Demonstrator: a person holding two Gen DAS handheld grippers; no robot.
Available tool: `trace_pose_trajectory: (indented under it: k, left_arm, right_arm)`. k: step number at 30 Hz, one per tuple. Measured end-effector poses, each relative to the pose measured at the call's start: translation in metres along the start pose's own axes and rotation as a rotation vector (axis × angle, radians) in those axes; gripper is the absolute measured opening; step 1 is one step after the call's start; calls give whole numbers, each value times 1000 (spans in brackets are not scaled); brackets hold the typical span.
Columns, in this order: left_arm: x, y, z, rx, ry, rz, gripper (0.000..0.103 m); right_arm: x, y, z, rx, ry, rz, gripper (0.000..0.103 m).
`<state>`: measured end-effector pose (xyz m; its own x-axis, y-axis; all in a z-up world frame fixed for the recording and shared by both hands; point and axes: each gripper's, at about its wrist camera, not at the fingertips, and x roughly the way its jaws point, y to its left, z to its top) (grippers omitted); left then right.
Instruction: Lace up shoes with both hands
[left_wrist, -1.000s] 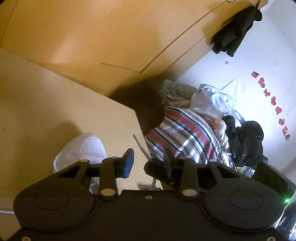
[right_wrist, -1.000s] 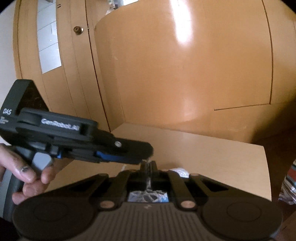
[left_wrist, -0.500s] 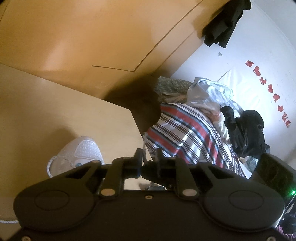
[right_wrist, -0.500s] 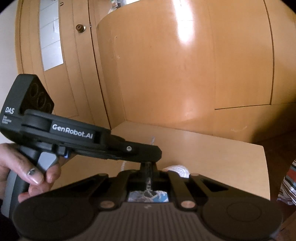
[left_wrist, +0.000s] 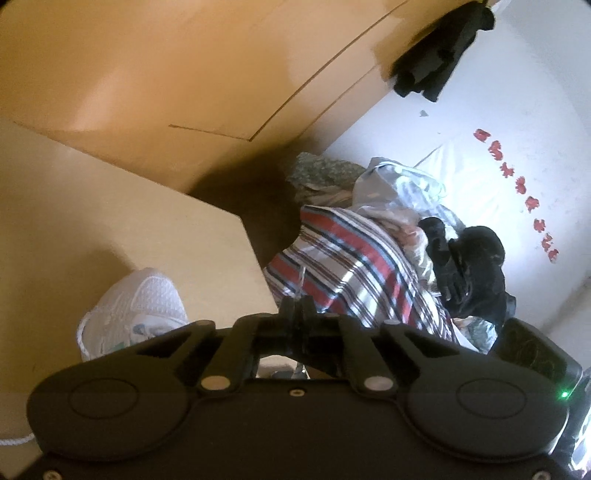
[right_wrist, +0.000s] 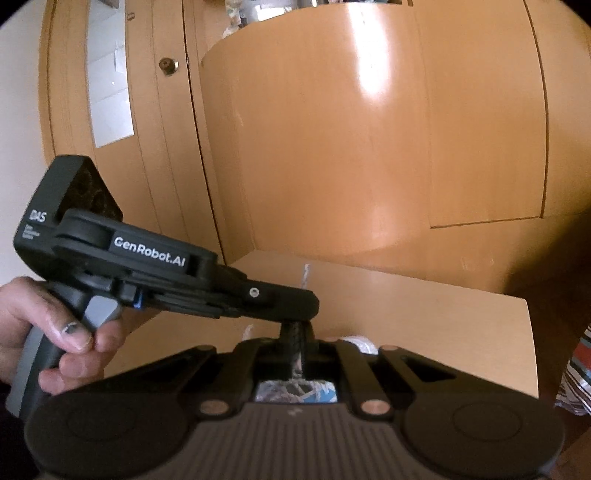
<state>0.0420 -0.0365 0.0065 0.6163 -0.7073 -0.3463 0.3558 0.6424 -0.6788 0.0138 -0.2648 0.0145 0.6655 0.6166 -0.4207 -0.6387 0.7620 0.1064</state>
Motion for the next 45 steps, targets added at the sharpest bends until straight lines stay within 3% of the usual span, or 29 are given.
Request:
trace_pose_trajectory:
  k: [2, 4, 6, 8, 12, 18, 20, 23, 32, 45]
  left_arm:
    - [-1, -2, 0, 34, -4, 28, 1]
    - [-3, -8, 0, 108, -8, 73, 1]
    - [-5, -19, 0, 202, -15, 118, 0]
    - [-14, -30, -1, 317, -34, 175, 1]
    - [-33, -37, -2, 414, -13, 184, 0]
    - [-1, -41, -48, 667, 218, 315, 1]
    - [11, -40, -61, 704, 304, 323, 1]
    - [24, -43, -81, 834, 369, 398, 1]
    - [39, -31, -85, 832, 405, 478, 1]
    - [45, -36, -85, 874, 410, 465, 1]
  right_arm:
    - [-1, 0, -1, -5, -2, -1, 7]
    - [0, -1, 0, 3, 10, -6, 18]
    - [1, -1, 0, 5, 34, -8, 41]
    - [0, 0, -1, -11, 72, -11, 48]
    - [1, 7, -9, -48, 148, 35, 47]
    - [10, 16, -25, -110, 252, 72, 39]
    - [14, 18, -30, -134, 276, 84, 38]
    - [18, 19, -37, -167, 299, 91, 37]
    - [22, 21, -47, -220, 309, 106, 37]
    - [24, 21, -48, -249, 328, 99, 38]
